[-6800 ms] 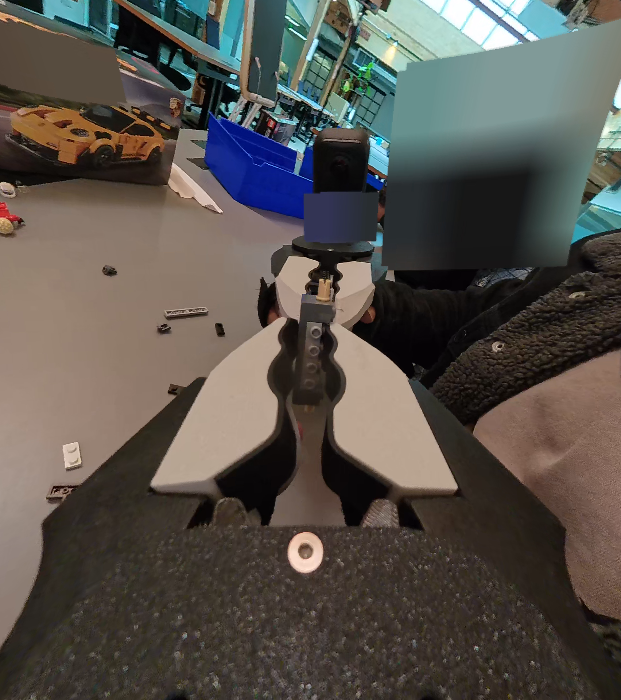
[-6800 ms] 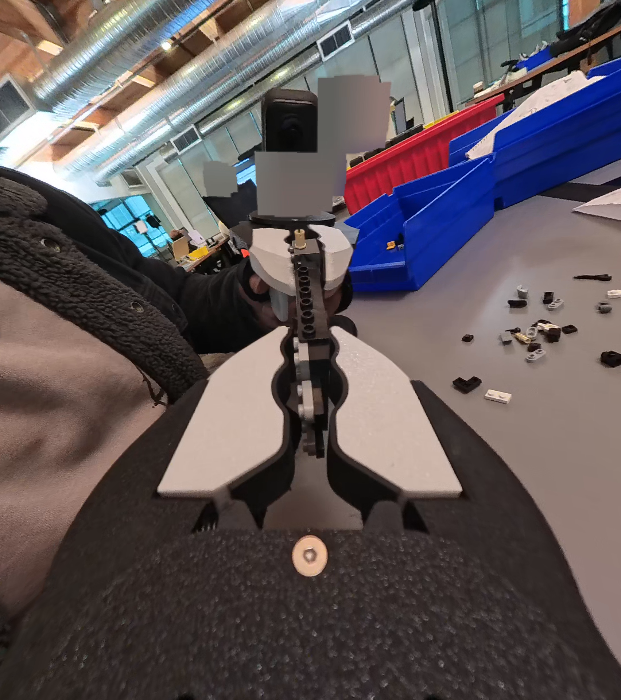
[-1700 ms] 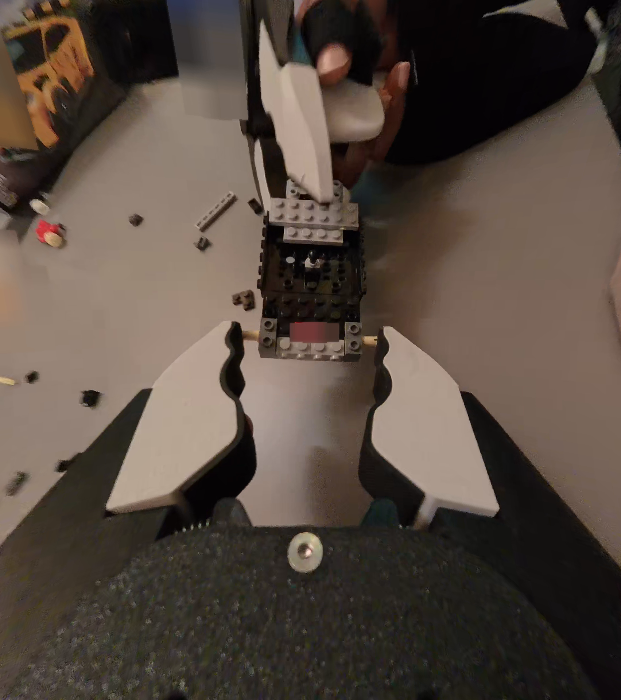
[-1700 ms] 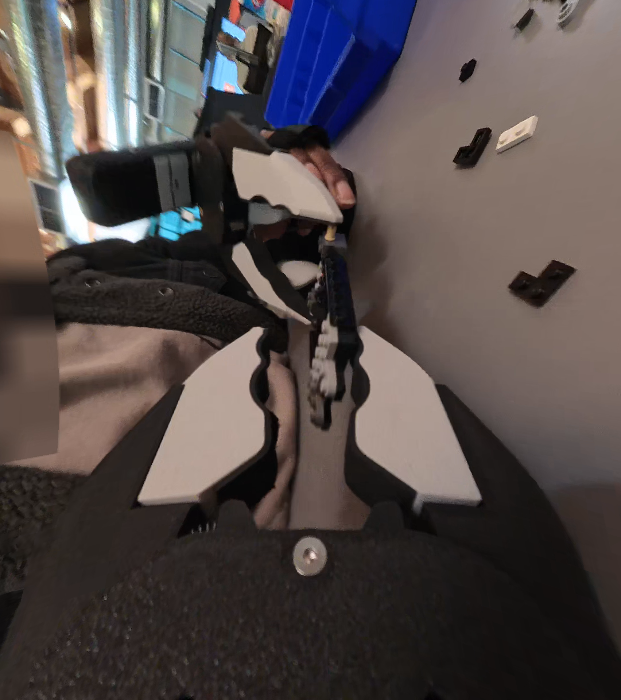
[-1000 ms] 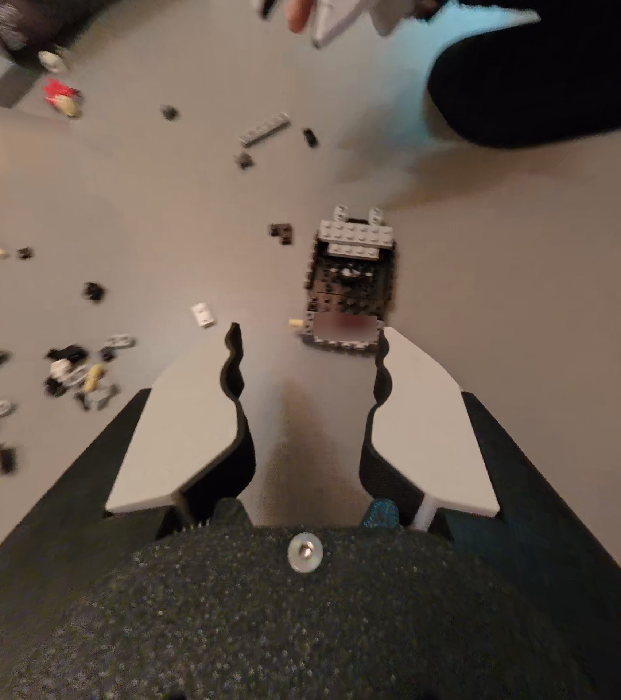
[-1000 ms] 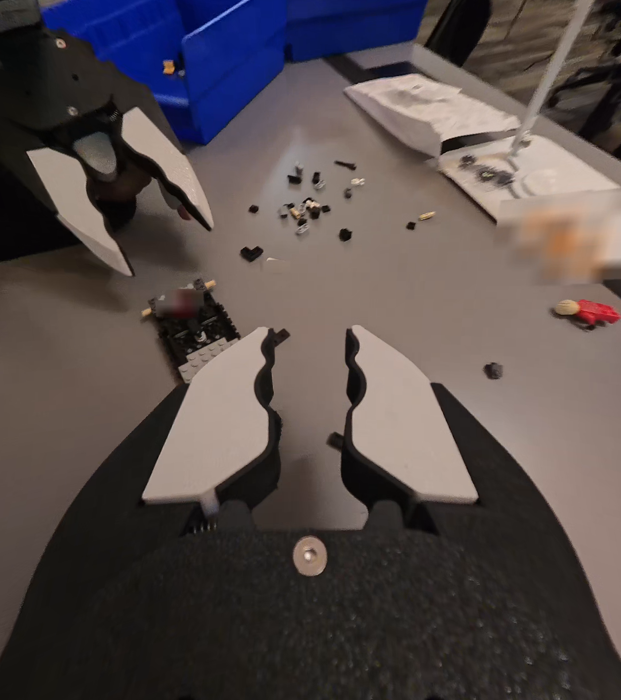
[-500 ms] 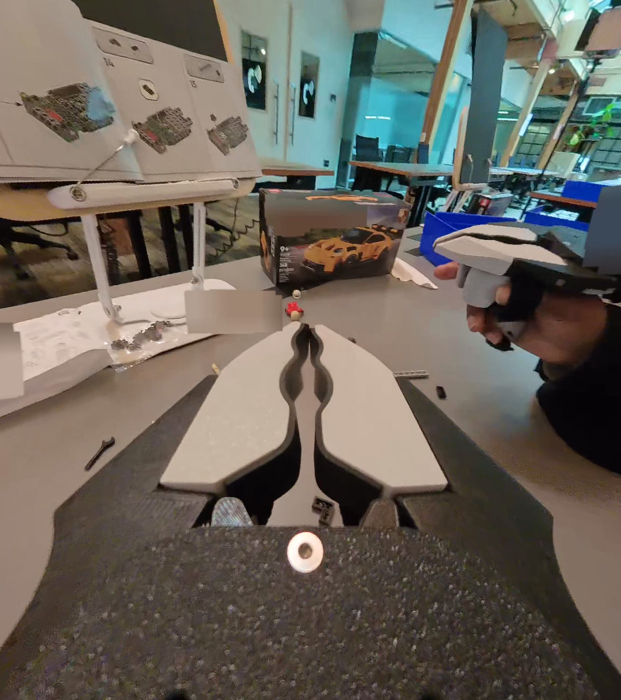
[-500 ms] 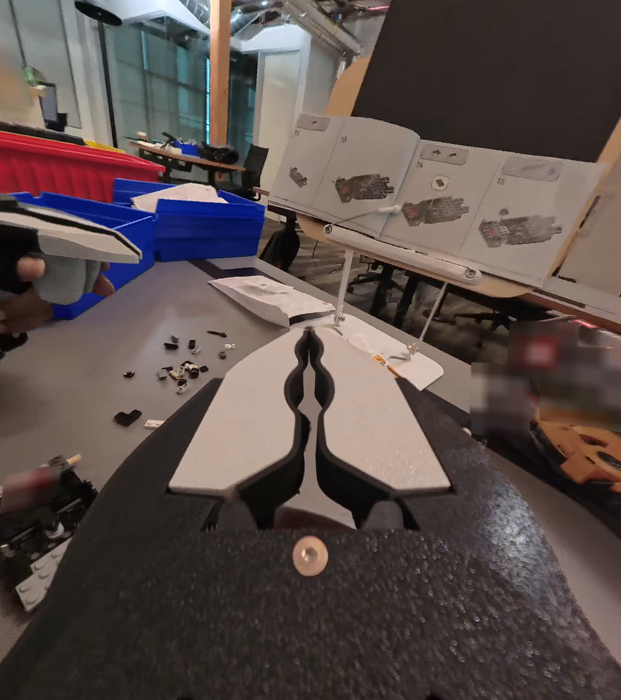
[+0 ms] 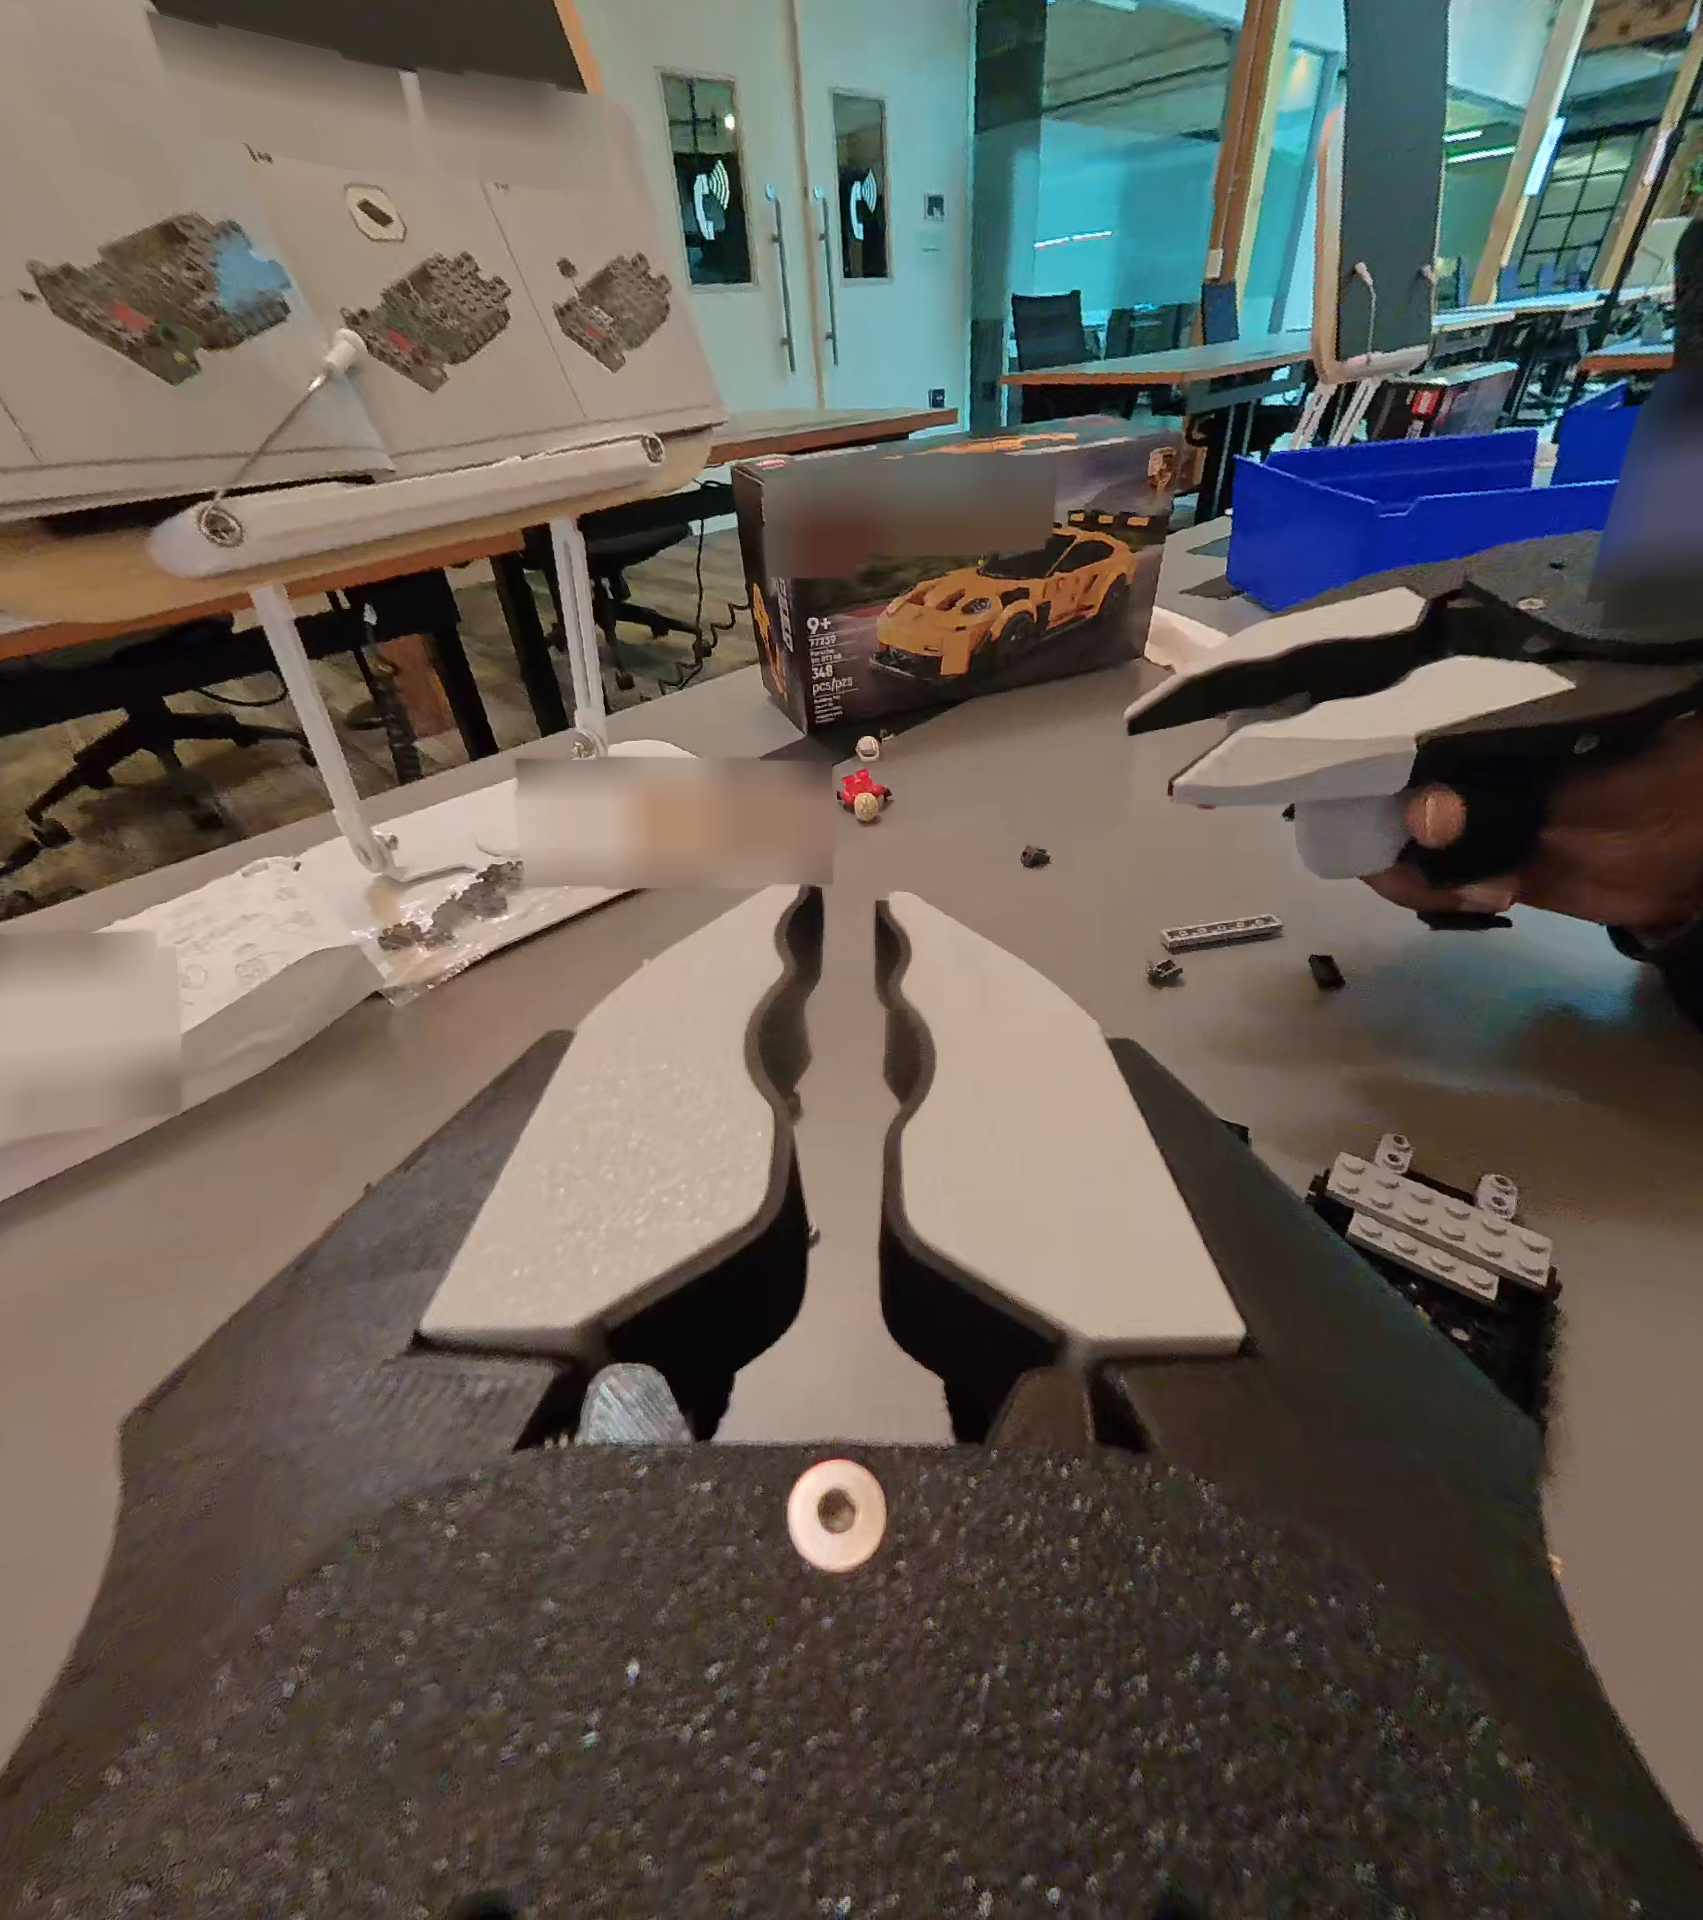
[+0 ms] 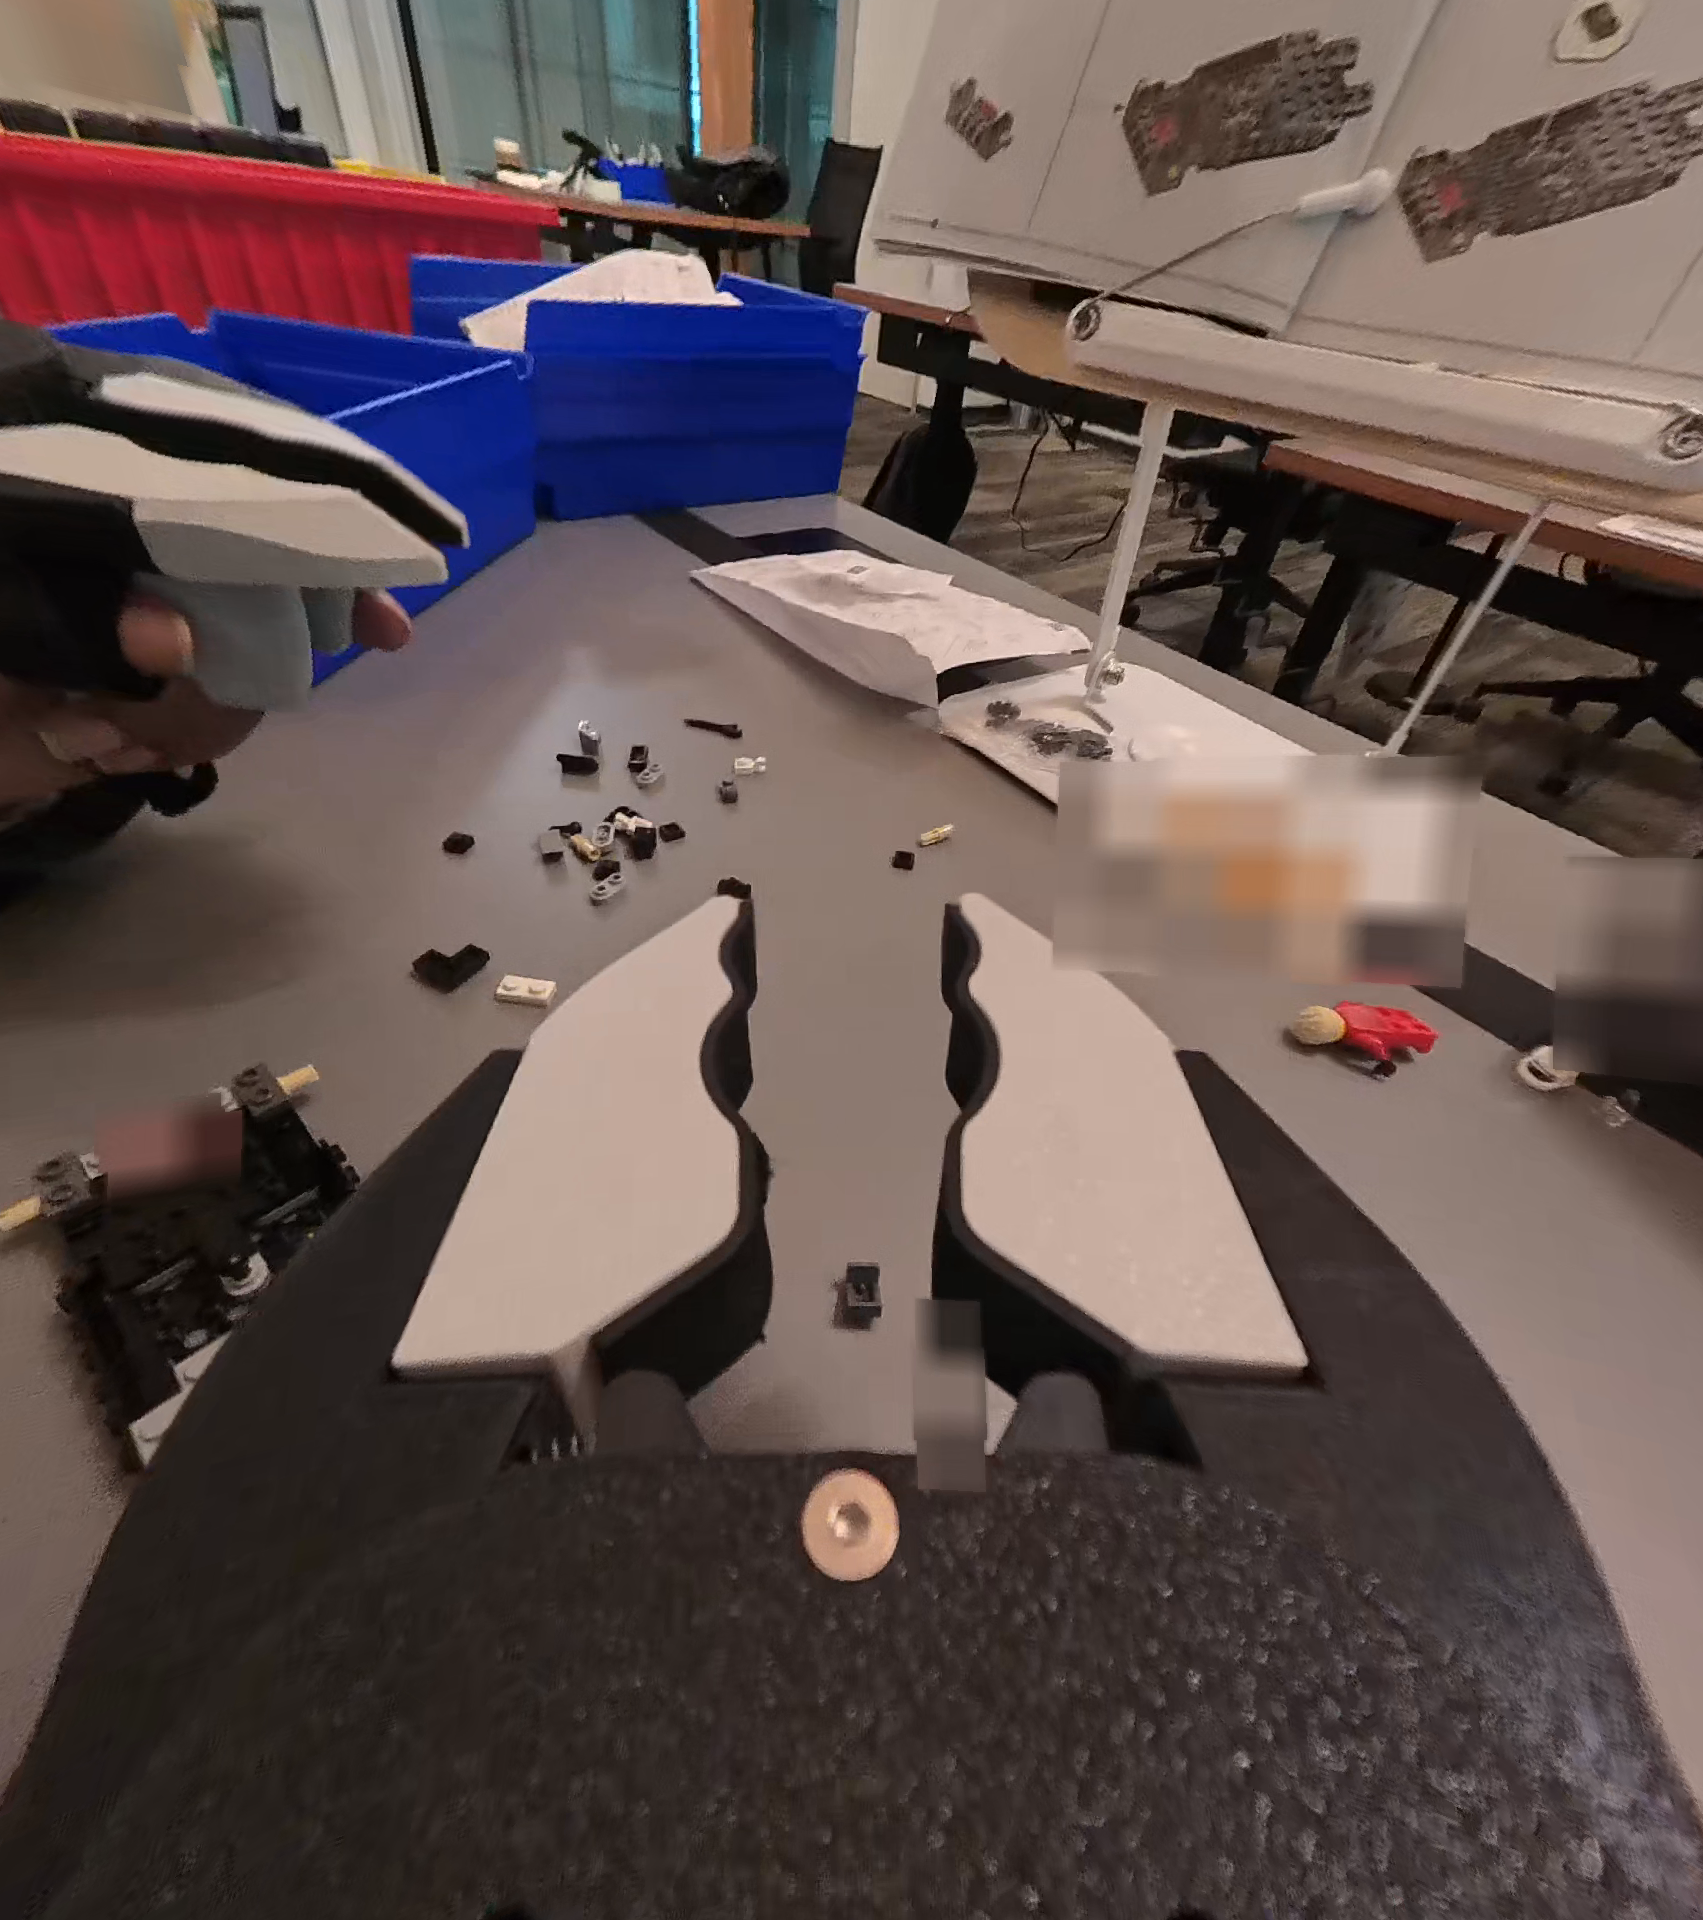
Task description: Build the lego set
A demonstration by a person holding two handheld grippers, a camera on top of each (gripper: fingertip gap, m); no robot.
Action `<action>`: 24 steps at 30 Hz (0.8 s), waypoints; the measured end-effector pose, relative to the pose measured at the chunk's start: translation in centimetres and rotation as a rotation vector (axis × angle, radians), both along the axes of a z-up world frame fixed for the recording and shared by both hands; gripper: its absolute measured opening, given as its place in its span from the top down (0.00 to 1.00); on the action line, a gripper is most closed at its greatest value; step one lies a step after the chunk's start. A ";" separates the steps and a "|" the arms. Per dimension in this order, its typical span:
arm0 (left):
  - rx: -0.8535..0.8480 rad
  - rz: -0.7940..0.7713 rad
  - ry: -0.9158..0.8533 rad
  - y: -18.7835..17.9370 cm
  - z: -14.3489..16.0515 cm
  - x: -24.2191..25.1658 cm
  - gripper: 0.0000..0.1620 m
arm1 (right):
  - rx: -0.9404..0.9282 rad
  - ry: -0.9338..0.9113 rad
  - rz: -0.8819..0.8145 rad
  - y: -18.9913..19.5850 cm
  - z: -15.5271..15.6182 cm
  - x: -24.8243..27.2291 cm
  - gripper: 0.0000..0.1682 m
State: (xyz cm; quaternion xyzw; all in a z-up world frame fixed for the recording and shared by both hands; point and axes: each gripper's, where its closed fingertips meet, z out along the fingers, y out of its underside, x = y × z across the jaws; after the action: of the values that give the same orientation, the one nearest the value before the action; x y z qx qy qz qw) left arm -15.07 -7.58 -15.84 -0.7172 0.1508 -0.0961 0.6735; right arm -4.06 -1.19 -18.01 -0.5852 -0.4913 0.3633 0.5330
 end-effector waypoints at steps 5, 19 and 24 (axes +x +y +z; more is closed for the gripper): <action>-0.016 0.033 -0.041 0.3 -0.3 -1.2 0.93 | 0.097 -0.020 -0.051 0.2 -0.1 0.3 1.00; -0.048 0.027 -0.033 0.1 -1.8 -1.2 1.00 | 0.067 0.038 -0.130 0.6 0.1 1.6 1.00; -0.017 0.047 -0.007 -0.2 -1.3 -1.4 1.00 | 0.093 0.052 -0.157 0.8 0.5 1.7 1.00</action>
State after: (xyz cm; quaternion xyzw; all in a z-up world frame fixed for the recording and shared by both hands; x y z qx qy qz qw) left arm -16.44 -7.78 -17.10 -0.7258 0.1306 -0.0841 0.6701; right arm -2.33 -0.43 -17.46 -0.5868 -0.4463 0.3124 0.5991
